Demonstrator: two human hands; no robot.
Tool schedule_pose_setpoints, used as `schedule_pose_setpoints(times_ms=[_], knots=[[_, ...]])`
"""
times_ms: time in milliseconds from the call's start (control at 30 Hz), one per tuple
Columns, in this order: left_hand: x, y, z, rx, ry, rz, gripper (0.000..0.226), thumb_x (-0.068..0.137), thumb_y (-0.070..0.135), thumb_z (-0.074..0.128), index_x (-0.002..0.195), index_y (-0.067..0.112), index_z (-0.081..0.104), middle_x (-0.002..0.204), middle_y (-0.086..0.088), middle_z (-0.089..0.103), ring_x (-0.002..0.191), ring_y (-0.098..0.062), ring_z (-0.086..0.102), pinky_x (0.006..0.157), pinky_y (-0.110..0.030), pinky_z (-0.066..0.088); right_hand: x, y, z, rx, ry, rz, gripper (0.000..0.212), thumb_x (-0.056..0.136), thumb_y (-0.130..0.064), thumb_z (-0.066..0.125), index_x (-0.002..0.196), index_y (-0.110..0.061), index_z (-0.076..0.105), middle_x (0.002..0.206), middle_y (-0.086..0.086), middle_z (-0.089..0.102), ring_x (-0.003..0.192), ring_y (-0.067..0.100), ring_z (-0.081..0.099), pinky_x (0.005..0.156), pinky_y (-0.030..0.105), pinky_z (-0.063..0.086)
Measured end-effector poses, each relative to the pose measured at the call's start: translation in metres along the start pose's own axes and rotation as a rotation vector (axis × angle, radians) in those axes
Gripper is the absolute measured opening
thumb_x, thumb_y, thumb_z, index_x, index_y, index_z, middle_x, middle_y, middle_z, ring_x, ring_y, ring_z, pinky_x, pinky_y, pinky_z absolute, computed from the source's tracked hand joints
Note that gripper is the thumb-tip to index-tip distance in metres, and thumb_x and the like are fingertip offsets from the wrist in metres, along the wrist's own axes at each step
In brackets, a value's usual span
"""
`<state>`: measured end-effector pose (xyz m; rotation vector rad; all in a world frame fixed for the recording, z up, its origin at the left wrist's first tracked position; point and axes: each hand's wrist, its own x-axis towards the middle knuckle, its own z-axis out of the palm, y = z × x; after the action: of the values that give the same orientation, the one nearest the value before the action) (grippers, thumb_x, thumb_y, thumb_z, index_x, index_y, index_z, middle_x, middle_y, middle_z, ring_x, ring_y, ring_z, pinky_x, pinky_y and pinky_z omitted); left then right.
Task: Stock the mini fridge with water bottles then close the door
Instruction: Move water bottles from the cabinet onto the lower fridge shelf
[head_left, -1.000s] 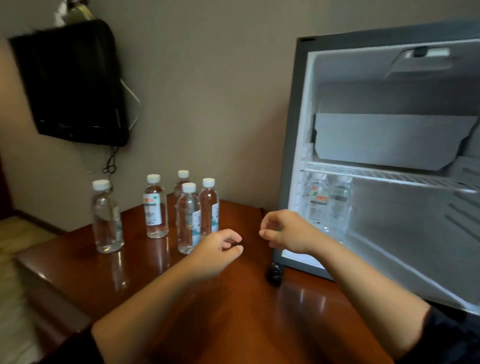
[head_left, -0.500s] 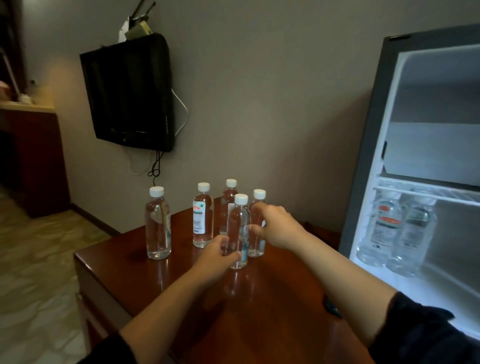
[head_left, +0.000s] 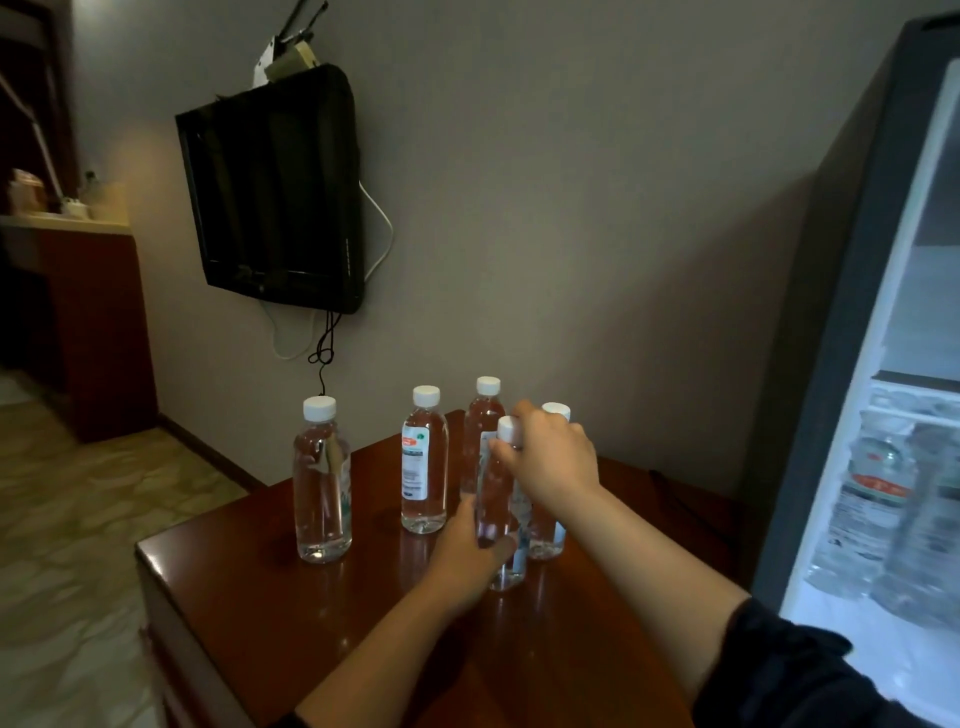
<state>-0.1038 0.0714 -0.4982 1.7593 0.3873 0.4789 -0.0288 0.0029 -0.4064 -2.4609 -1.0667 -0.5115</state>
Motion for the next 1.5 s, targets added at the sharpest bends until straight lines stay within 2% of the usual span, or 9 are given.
schedule_pose_setpoints(times_ms=[133,333,467,700,867,1033,1267,1367,1500], knots=[[-0.002,-0.008,0.001,0.011,0.015,0.03,0.041,0.088,0.014,0.06,0.125,0.021,0.044,0.116,0.006,0.06,0.102,-0.006,0.057,0.079,-0.018,0.048,-0.008,0.01,0.001,0.039,0.022,-0.083,0.026,0.092,-0.041,0.051,0.099,-0.016,0.046,0.105,0.009,0.063,0.1,0.038,0.058,0.07,0.035,0.037],[-0.018,-0.016,-0.006,0.085,-0.029,0.147,0.038,0.079,0.023,0.07,0.11,0.035,0.052,0.112,0.006,0.066,0.105,-0.009,0.063,0.095,-0.041,0.051,-0.03,0.022,-0.021,0.172,-0.044,-0.097,0.031,0.088,-0.037,0.06,0.111,-0.018,0.051,0.105,0.007,0.064,0.104,0.033,0.057,0.079,0.034,0.038],[-0.036,-0.01,-0.003,0.084,-0.158,0.193,0.053,0.069,0.033,0.076,0.117,0.031,0.054,0.112,0.005,0.069,0.103,-0.012,0.066,0.093,-0.044,0.052,-0.051,0.025,-0.048,0.212,-0.077,-0.16,0.024,0.086,-0.034,0.063,0.104,-0.021,0.056,0.094,0.0,0.06,0.102,0.029,0.057,0.074,0.029,0.033],[-0.074,0.022,0.022,0.03,-0.164,0.268,0.053,0.06,0.032,0.082,0.108,0.026,0.06,0.104,0.0,0.072,0.097,-0.016,0.069,0.09,-0.047,0.054,-0.09,0.041,-0.098,0.335,-0.05,-0.195,0.026,0.081,-0.033,0.07,0.103,-0.022,0.062,0.097,-0.002,0.068,0.096,0.021,0.063,0.085,0.041,0.05],[-0.097,0.052,0.052,0.036,-0.144,0.308,0.043,0.062,0.027,0.084,0.1,0.025,0.063,0.098,0.003,0.074,0.092,-0.011,0.07,0.086,-0.04,0.056,-0.114,0.061,-0.131,0.378,0.048,-0.121,0.041,0.08,-0.029,0.073,0.116,-0.016,0.061,0.108,-0.002,0.068,0.098,0.014,0.064,0.088,0.026,0.047],[-0.115,0.072,0.091,0.051,-0.139,0.343,0.044,0.057,0.039,0.083,0.095,0.026,0.064,0.093,0.004,0.073,0.089,-0.012,0.069,0.084,-0.04,0.057,-0.147,0.09,-0.151,0.584,0.075,0.022,0.024,0.078,-0.034,0.071,0.097,-0.023,0.062,0.092,0.004,0.071,0.09,0.024,0.068,0.085,0.052,0.052],[-0.117,0.088,0.152,0.148,-0.137,0.399,0.052,0.047,0.057,0.077,0.09,0.031,0.062,0.086,0.011,0.072,0.083,-0.008,0.068,0.079,-0.042,0.057,-0.194,0.125,-0.172,0.653,-0.135,0.249,0.043,0.083,-0.026,0.07,0.119,-0.022,0.048,0.109,0.005,0.064,0.101,0.025,0.065,0.078,0.048,0.057],[-0.117,0.099,0.179,0.152,-0.125,0.407,0.047,0.046,0.055,0.075,0.084,0.031,0.061,0.081,0.011,0.07,0.082,-0.009,0.066,0.076,-0.038,0.056,-0.207,0.143,-0.18,0.641,-0.026,0.296,0.048,0.08,-0.025,0.073,0.122,-0.023,0.048,0.103,-0.002,0.064,0.089,0.017,0.065,0.073,0.041,0.059],[-0.118,0.115,0.216,0.113,-0.201,0.409,0.035,0.06,0.041,0.081,0.087,0.037,0.059,0.08,0.018,0.063,0.083,-0.005,0.06,0.07,-0.019,0.049,-0.215,0.172,-0.192,0.454,0.076,0.292,0.046,0.08,-0.035,0.072,0.116,-0.031,0.043,0.09,-0.01,0.06,0.069,0.006,0.057,0.074,0.032,0.052]])
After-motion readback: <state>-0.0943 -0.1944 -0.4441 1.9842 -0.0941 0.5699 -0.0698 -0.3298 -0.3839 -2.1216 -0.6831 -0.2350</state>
